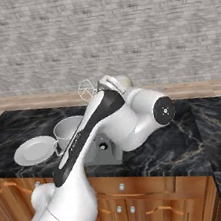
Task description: Add butter and sugar cubes to the stand mixer bowl and then turn on the stand mixer to begin making frosting.
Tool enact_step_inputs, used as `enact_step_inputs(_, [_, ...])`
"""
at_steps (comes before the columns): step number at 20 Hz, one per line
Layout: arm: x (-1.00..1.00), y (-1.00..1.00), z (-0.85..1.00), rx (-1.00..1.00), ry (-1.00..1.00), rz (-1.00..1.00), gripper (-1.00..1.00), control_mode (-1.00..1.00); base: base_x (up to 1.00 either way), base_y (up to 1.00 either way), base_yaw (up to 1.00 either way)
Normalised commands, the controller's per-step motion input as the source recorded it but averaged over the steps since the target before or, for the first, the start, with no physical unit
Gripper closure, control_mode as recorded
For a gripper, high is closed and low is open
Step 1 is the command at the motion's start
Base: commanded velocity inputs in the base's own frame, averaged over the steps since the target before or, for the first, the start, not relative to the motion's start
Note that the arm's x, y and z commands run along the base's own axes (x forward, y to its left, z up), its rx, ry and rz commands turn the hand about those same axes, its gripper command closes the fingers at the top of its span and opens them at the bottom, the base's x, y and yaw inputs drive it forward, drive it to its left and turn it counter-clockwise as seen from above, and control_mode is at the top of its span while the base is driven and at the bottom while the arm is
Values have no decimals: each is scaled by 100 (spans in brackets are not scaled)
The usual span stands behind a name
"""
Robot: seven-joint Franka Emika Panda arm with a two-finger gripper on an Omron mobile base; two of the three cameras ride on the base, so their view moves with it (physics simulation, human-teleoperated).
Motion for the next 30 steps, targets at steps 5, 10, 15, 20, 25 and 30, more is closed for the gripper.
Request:
enact_step_inputs(5, [64,-20,-26,26,-1,-3,-100,-100,0,0,0])
enact_step_inputs(10, [42,0,-24,24,-2,-2,-100,-100,0,0,0])
enact_step_inputs(15, [26,14,-15,20,-4,0,-100,-100,0,0,0])
enact_step_inputs(20, [13,65,-7,10,-9,0,-100,-100,0,0,0])
enact_step_inputs(25, [33,90,0,1,-9,-1,-100,-100,0,0,0])
enact_step_inputs(30, [55,66,0,0,-2,-11,-100,-100,0,0,0])
